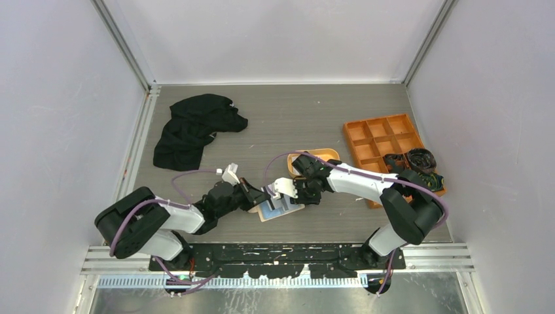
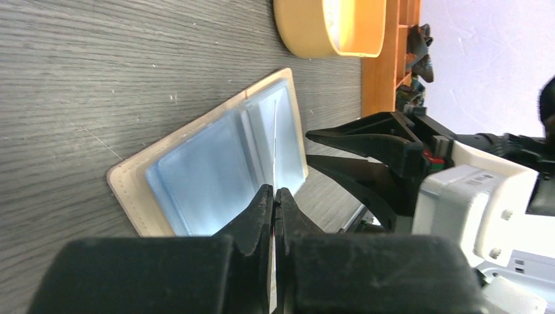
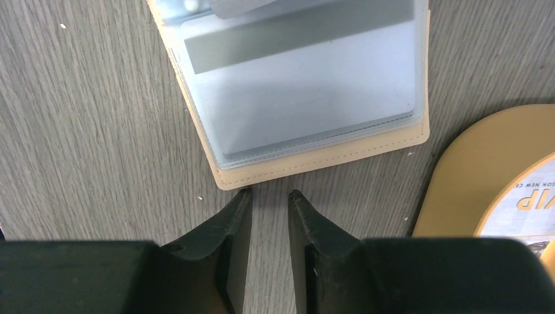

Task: Put the credit cards into the card holder
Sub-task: Insert the credit card into the card holder.

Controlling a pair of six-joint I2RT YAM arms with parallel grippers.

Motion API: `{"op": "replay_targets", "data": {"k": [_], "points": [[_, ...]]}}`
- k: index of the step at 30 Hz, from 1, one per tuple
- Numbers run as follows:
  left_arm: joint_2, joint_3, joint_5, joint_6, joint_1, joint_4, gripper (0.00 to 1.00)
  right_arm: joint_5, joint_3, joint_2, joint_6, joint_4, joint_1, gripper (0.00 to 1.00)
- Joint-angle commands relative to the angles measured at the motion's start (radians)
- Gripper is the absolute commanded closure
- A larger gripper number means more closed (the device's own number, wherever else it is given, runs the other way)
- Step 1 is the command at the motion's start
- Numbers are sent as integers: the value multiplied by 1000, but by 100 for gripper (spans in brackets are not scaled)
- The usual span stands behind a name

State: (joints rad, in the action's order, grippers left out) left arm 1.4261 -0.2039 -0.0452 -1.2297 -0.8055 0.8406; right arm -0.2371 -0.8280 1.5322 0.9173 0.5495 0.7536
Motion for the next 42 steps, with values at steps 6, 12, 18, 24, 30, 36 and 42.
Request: {"op": "replay_targets", "data": {"k": [6,12,18,24,30,36,42], "points": [[-62,12,52,-34,-21,41,100,2,-21,23,-3,6,13,68],[-17,12,76,-39,-21,67,100,4,-22,26,-5,7,14,69],[42,6,75,-46,-23,112,100,6,-25,31,-8,10,15,69],[130,6,63,-64,-24,199,100,7,-26,35,-8,13,16,69],[216,15,53,-99,-30,314,100,9,-30,43,-8,18,19,69],[238,29,62,-131,-40,333,100,9,-31,43,-8,21,22,69],[245,32,50,-199,-47,276,100,9,-33,40,-9,23,23,70]]}}
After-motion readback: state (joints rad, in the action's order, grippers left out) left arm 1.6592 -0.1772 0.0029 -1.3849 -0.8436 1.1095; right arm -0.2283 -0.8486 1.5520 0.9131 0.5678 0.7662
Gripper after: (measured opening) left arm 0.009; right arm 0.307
